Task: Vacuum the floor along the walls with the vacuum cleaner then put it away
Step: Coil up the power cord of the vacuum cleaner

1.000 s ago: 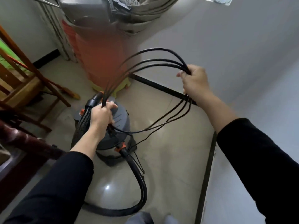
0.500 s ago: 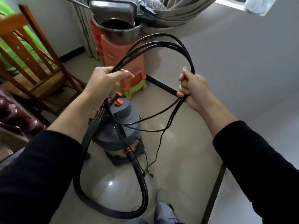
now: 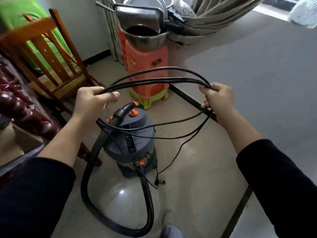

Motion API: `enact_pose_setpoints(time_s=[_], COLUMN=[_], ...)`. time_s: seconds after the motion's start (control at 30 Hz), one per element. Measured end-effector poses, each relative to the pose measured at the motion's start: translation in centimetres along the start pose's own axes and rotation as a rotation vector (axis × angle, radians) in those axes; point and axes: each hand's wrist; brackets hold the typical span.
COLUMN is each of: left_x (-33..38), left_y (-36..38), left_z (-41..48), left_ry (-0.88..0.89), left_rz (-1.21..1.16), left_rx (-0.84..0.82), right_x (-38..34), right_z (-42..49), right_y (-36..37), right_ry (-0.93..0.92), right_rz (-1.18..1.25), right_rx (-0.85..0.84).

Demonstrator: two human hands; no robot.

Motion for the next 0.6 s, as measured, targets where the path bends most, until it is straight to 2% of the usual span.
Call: enact_pose_setpoints(time_s=[0.17, 0.33, 0.43, 0.53, 0.6], left_x=[-0.2, 0.8, 2.2, 4.1, 5.0], left_y=[-0.9, -0.9, -2.1, -2.7, -2.9], left_z=[0.1, 0.0, -0.2, -0.2, -0.2], left_ry=[0.031, -0.016, 0.061, 0.130, 0.154], left_rz=[-0.160, -0.456, -0.592, -0.635, -0.639], left_rx=[0.222, 0.424, 0.421, 0.386, 0.374], right_x=[3.7, 6.8, 9.0, 11.7, 13.0], right_z=[-0.5, -1.0, -1.9, -3.1, -3.9], right_y=[-0.5, 1.5, 1.7, 1.9, 2.4], right_ry=[0.067, 0.174, 0.249, 0.406, 0.502], right_rz=[-0.246, -0.338, -0.442, -0.631, -0.748], right_rx=[-0.283, -0.372, -0.388, -0.480, -0.443])
Point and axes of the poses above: each hand's wrist, its own z-axis towards the middle knuckle, its own y-axis out of the palm, x = y × z, and after that the axes turned 14 degrees about -x, right-handed
